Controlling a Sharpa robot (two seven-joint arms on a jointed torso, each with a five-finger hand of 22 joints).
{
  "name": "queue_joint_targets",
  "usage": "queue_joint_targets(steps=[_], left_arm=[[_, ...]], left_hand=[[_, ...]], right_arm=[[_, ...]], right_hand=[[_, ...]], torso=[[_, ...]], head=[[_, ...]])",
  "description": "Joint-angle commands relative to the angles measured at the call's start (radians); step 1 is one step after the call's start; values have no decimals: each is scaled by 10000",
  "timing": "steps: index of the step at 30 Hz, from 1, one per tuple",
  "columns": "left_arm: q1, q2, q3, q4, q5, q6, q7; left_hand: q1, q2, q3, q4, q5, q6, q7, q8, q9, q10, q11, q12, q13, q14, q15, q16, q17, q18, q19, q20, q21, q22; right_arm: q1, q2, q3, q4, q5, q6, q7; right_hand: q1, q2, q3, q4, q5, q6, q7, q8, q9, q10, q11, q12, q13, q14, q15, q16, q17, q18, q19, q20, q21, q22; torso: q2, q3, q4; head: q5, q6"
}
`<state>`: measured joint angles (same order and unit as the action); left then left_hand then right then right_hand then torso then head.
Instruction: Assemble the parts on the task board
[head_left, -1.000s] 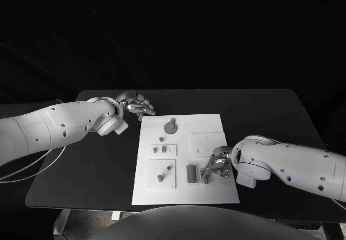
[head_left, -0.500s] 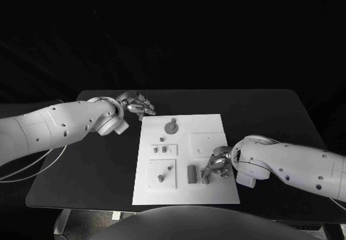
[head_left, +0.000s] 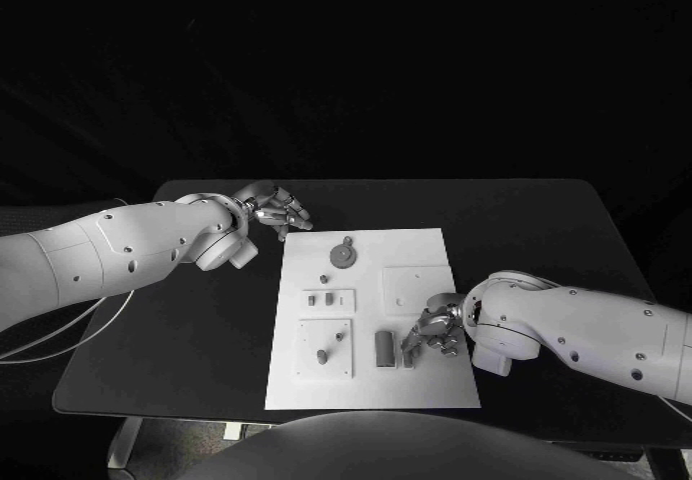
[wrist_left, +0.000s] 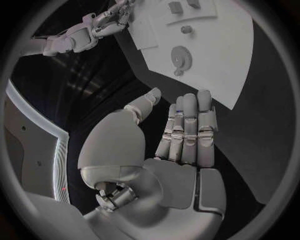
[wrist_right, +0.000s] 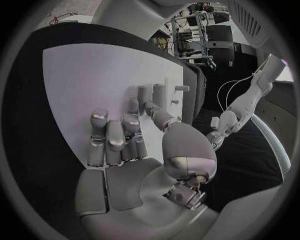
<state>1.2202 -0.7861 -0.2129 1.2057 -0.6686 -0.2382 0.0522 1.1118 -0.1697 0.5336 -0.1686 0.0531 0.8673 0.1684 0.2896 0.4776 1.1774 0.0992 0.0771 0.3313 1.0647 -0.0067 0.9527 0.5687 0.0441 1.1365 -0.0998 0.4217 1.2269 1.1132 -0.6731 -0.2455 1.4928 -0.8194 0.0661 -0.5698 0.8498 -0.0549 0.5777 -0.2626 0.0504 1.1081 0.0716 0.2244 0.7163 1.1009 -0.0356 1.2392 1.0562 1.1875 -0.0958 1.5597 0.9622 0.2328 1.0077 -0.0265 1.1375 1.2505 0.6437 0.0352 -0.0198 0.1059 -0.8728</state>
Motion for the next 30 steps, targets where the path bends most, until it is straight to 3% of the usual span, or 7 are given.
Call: queue_joint_targets(steps=[1,8,17,25,30], left_arm=[[18,4,4,27,-38,116,29],[41,-18,3,49,-61,131,3],[42,-18,3,41,-72,130,-7],[42,-51,2,42,-75,131,-17],[42,-51,0,48,-78,131,-14]], left_hand=[[-9,-7,-2,55,-20,2,67,66,-14,45,10,20,10,8,-21,-68,17,504,12,-63,-44,16],[-10,-6,-3,59,-20,2,67,66,-15,46,9,21,13,8,-22,-70,20,504,12,-64,-46,19],[-7,-7,-3,60,-20,1,67,67,-16,46,9,20,16,7,-22,-72,25,504,12,-65,-48,22],[-7,-8,-4,63,-20,-1,67,67,-18,45,9,19,18,7,-22,-73,29,504,12,-65,-50,24],[-6,-8,-4,64,-19,-1,67,67,-18,45,9,19,20,6,-22,-75,31,504,11,-65,-52,26]], right_arm=[[-40,35,-16,18,72,1,138],[-40,16,-16,22,71,-41,160],[-44,-67,-16,83,-121,130,254],[-45,-448,-16,449,-591,364,385],[-45,-718,-16,741,-808,309,492]], right_hand=[[-247,-65,38,174,-8,8,38,-44,-26,-53,31,-25,-15,-76,4,-6,-16,290,22,31,-53,-19],[-540,-147,140,410,-7,12,37,-51,-47,-57,28,-18,-18,-76,-4,-7,-22,290,37,10,-55,-32],[-584,-312,201,413,-7,1,37,-57,-55,-71,28,-16,-18,-98,-11,-8,-46,290,29,-9,-53,-32],[-250,-863,381,125,-8,-3,43,-45,-52,-75,34,-4,-21,-133,-16,-15,-96,290,44,-40,-34,-34],[-144,-1480,686,615,-5,4,44,-27,-46,-55,34,4,-38,-117,-6,-20,-108,290,106,-34,-41,-77]], torso=[[1,5,-2],[13,8,-3],[-5,7,-4],[0,11,-6],[-1,18,-9]], head=[[-1,2],[1,2],[3,2],[19,2],[19,2]])
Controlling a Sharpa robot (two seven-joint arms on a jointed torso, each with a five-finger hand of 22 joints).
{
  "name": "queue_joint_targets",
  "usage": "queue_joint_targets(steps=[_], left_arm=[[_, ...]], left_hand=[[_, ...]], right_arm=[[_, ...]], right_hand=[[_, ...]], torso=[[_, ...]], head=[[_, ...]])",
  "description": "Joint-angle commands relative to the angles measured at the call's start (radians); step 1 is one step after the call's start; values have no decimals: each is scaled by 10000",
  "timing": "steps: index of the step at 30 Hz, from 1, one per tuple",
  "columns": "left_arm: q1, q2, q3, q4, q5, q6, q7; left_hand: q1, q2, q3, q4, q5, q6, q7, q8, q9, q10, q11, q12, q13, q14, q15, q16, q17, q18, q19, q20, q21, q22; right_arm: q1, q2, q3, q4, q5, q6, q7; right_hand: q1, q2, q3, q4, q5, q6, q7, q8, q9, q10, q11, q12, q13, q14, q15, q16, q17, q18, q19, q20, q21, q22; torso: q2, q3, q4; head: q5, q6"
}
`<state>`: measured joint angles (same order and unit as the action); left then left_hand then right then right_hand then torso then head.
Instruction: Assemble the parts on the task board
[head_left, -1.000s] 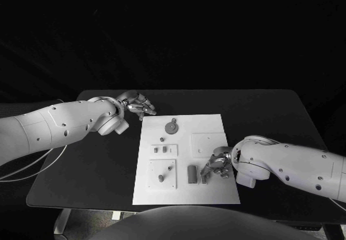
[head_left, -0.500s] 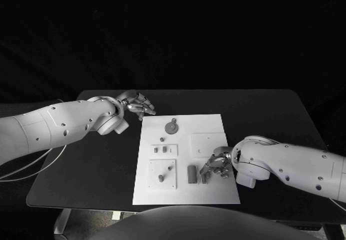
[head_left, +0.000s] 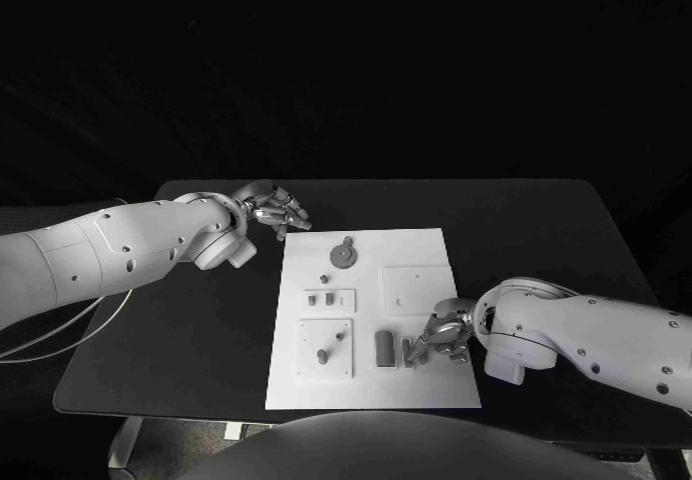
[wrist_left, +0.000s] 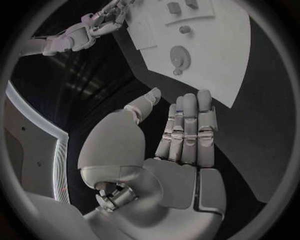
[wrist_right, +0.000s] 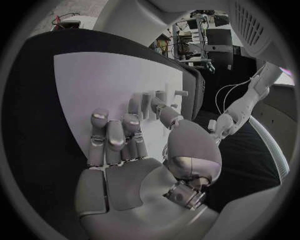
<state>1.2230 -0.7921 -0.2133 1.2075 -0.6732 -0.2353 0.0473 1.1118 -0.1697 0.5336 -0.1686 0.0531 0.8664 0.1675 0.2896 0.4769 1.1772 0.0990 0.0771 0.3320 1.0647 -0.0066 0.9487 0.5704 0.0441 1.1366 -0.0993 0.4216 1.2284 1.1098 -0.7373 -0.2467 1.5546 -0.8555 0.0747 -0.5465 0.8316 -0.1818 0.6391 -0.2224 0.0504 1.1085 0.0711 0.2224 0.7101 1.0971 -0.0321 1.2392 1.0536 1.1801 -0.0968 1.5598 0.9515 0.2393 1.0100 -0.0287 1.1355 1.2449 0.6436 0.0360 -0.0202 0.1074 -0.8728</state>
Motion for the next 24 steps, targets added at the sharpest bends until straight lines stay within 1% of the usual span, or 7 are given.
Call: queue_joint_targets(steps=[1,4,8,11,15,20,24], left_arm=[[14,8,3,30,-33,103,35],[14,3,3,30,-35,104,36],[14,1,2,38,-38,96,42],[14,-4,2,38,-38,99,39],[14,8,2,36,-39,102,47],[14,19,2,27,-40,115,44],[14,16,2,31,-40,124,42]], left_hand=[[-5,-9,-4,64,-20,8,75,67,-10,47,11,19,14,6,-23,-36,14,504,10,-71,-52,12],[-5,-9,-4,64,-20,9,75,68,-11,47,10,18,14,6,-23,-36,16,504,10,-71,-53,12],[-3,-9,-4,65,-20,9,75,69,-11,48,10,19,16,6,-23,-37,18,504,9,-71,-54,14],[-1,-10,-4,64,-20,9,74,69,-11,48,10,19,18,7,-23,-38,20,504,9,-72,-55,15],[2,-11,-4,64,-20,10,74,70,-12,49,9,19,19,6,-24,-39,22,504,9,-72,-56,17],[5,-10,-4,64,-20,10,74,71,-12,50,9,19,21,6,-24,-40,24,504,10,-72,-57,18],[6,-10,-4,64,-20,11,73,71,-12,51,9,20,23,6,-24,-41,26,504,10,-73,-58,20]], right_arm=[[-11,-108,-3,162,-510,230,277],[-11,-163,-4,228,-591,320,299],[-12,-213,-4,273,-838,573,325],[-20,-208,-4,281,-854,530,346],[-46,-136,-4,293,-1009,543,384],[-105,-50,-4,285,-1083,552,427],[-170,16,-4,259,-1189,480,444]], right_hand=[[55,-300,109,293,-6,-1,48,-5,18,-16,-1,4,-13,-41,4,-20,-2,225,90,-14,-19,-25],[98,-499,190,511,-5,-7,49,2,26,-13,0,11,-15,-43,4,-20,-11,225,101,-17,-14,-33],[195,-565,224,567,-5,-13,47,8,34,-13,-1,16,-15,-30,4,-14,6,225,101,-24,-5,-31],[252,-582,227,575,-5,-3,44,18,42,-13,-4,24,-12,-14,3,-8,29,225,102,-28,4,-28],[439,-479,240,528,-4,5,36,35,58,-9,-12,40,-6,8,1,3,58,225,103,-41,23,-20],[649,-333,196,438,-5,8,33,50,73,-3,-15,53,-3,17,2,12,71,225,93,-46,46,-9],[713,-248,152,403,-6,11,31,57,79,0,-16,58,-3,33,5,17,93,225,84,-42,53,-6]], torso=[[0,7,-5],[-5,3,-10],[0,6,-5],[3,7,-3],[4,-1,-7],[7,3,10],[7,0,8]], head=[[2,2],[-12,2],[-6,2],[-20,2],[-23,2],[-28,2],[-25,2]])
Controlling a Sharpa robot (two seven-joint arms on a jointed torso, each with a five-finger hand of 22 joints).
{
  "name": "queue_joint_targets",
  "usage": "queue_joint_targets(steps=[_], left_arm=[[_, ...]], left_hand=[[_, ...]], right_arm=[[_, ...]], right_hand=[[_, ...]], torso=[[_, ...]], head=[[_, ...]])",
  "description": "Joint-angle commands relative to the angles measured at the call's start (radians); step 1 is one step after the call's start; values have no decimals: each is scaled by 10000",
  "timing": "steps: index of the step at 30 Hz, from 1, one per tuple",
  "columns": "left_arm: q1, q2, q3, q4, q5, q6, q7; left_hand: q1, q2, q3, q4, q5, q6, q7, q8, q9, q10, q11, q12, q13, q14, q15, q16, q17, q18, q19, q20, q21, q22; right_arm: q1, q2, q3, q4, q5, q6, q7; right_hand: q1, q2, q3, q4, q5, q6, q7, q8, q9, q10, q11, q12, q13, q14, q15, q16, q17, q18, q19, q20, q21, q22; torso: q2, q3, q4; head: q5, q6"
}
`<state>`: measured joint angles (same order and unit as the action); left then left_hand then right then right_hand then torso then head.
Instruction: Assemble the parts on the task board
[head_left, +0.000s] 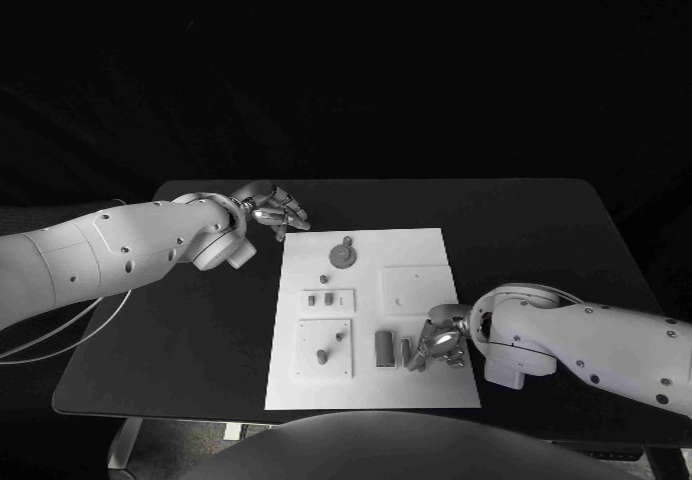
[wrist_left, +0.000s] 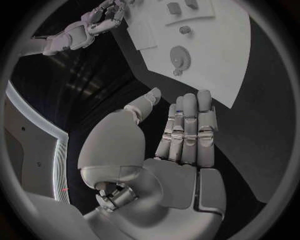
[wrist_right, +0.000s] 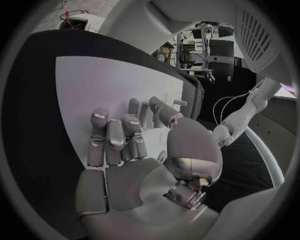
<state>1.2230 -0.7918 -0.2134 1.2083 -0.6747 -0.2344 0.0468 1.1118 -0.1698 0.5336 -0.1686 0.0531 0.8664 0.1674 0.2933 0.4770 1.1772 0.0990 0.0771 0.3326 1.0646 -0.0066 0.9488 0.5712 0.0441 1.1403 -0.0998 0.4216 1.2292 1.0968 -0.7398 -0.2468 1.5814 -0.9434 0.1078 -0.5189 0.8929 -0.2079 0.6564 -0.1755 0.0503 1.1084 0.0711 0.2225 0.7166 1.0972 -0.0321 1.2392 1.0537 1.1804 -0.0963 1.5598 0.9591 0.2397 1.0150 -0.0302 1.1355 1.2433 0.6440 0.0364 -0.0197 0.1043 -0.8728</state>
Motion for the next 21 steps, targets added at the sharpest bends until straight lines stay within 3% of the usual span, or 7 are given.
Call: queue_joint_targets(steps=[1,8,14,21], left_arm=[[14,11,4,26,-25,115,43],[14,8,4,28,-25,127,39],[14,5,4,30,-26,135,30],[14,-11,3,36,-27,147,20]], left_hand=[[7,-9,-4,65,-20,11,74,34,-14,52,9,20,17,6,-24,-41,19,504,-26,-68,-58,13],[9,-7,-4,65,-20,12,74,35,-14,53,9,20,20,6,-25,-43,22,503,-26,-68,-60,16],[10,-5,-4,66,-20,12,74,36,-15,54,8,21,22,6,-25,-44,24,503,-26,-68,-61,17],[13,-4,-4,67,-20,13,73,37,-15,57,7,22,25,6,-25,-45,28,503,-25,-68,-63,20]], right_arm=[[-58,54,-4,-14,-338,139,169],[-93,112,-4,-121,-657,-11,127],[-110,130,-4,-195,-751,-124,129],[-113,146,-4,-311,-773,-166,68]], right_hand=[[103,28,-30,-67,-5,13,32,59,15,1,-16,58,-5,35,1,17,25,221,34,-25,54,10],[146,316,-158,-137,-5,29,23,73,23,18,-24,67,-10,76,5,28,71,221,21,-15,67,14],[121,961,-356,-354,-6,54,11,85,22,45,-36,73,-20,124,5,39,118,221,3,-5,85,22],[-5,1282,-455,-441,-6,93,-3,95,12,77,-50,79,-28,187,2,46,183,221,6,1,93,19]], torso=[[3,-6,2],[-3,-10,-3],[0,-9,-4],[1,0,-4]], head=[[13,2],[20,2],[26,2],[26,2]])
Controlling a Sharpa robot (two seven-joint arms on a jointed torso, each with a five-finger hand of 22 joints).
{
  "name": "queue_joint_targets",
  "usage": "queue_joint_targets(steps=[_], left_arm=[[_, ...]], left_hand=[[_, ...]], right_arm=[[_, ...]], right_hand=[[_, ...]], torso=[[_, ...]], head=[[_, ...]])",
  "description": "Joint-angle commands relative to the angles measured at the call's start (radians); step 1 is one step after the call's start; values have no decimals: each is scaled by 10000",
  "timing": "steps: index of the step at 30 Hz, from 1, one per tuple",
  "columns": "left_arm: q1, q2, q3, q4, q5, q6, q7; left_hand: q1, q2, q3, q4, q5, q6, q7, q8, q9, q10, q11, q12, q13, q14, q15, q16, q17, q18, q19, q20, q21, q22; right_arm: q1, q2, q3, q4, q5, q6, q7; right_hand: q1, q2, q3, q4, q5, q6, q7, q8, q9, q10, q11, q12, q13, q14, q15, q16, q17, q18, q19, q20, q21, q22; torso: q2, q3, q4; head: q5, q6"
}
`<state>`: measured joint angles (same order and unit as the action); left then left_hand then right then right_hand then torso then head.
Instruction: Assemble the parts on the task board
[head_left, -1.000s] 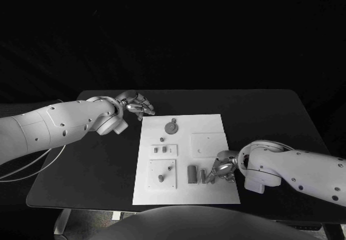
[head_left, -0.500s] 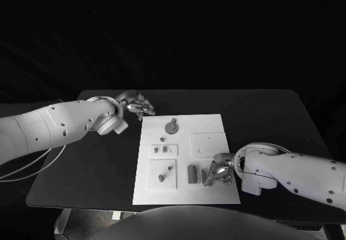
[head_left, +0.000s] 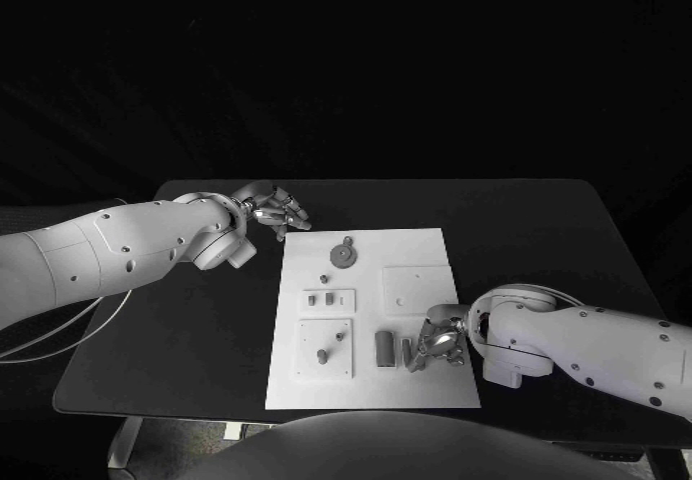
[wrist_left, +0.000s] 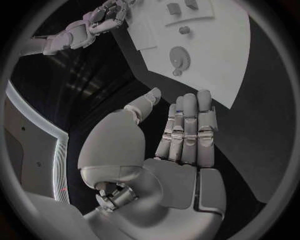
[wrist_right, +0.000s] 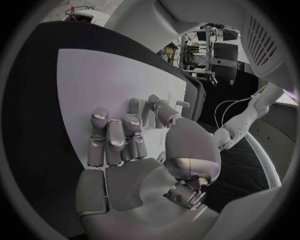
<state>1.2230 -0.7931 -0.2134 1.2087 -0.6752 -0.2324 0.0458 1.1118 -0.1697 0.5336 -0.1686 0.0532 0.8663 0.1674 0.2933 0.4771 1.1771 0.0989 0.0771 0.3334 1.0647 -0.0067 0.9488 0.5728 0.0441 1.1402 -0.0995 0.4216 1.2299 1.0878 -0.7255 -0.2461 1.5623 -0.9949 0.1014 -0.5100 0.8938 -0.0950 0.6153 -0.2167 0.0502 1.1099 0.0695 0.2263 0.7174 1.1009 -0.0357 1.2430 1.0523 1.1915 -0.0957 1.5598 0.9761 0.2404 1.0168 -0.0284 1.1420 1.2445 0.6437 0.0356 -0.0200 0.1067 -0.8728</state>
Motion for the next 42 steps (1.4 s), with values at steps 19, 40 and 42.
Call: queue_joint_targets(steps=[19,40,42], left_arm=[[14,3,3,33,-44,127,16],[14,-12,3,19,-66,104,33],[14,-12,3,12,-66,92,44]], left_hand=[[26,-1,-3,63,-20,14,72,40,-18,60,6,22,25,6,-27,-49,21,502,-24,-73,-68,19],[34,-7,-9,59,-21,12,73,41,-21,58,6,20,32,6,-27,-53,31,501,-23,-73,-73,28],[32,-10,-11,59,-21,12,73,42,-21,58,6,20,32,6,-27,-54,32,500,-23,-73,-74,28]], right_arm=[[-142,233,-10,-359,-396,77,-249],[-161,94,-10,-361,-497,0,-67],[-161,7,-9,-315,-442,-35,79]], right_hand=[[247,726,-27,-761,-2,155,-40,83,-11,129,-65,52,-29,200,-25,59,113,214,6,-61,73,17],[463,626,-113,-762,-4,170,-52,97,-7,163,-76,47,-36,202,-25,60,96,214,-18,-61,96,34],[445,444,-171,-751,-4,150,-42,84,-16,156,-67,32,-43,150,-18,48,22,214,-31,-51,87,29]], torso=[[1,0,0],[-2,-1,3],[-3,1,-1]], head=[[9,2],[39,2],[40,2]])
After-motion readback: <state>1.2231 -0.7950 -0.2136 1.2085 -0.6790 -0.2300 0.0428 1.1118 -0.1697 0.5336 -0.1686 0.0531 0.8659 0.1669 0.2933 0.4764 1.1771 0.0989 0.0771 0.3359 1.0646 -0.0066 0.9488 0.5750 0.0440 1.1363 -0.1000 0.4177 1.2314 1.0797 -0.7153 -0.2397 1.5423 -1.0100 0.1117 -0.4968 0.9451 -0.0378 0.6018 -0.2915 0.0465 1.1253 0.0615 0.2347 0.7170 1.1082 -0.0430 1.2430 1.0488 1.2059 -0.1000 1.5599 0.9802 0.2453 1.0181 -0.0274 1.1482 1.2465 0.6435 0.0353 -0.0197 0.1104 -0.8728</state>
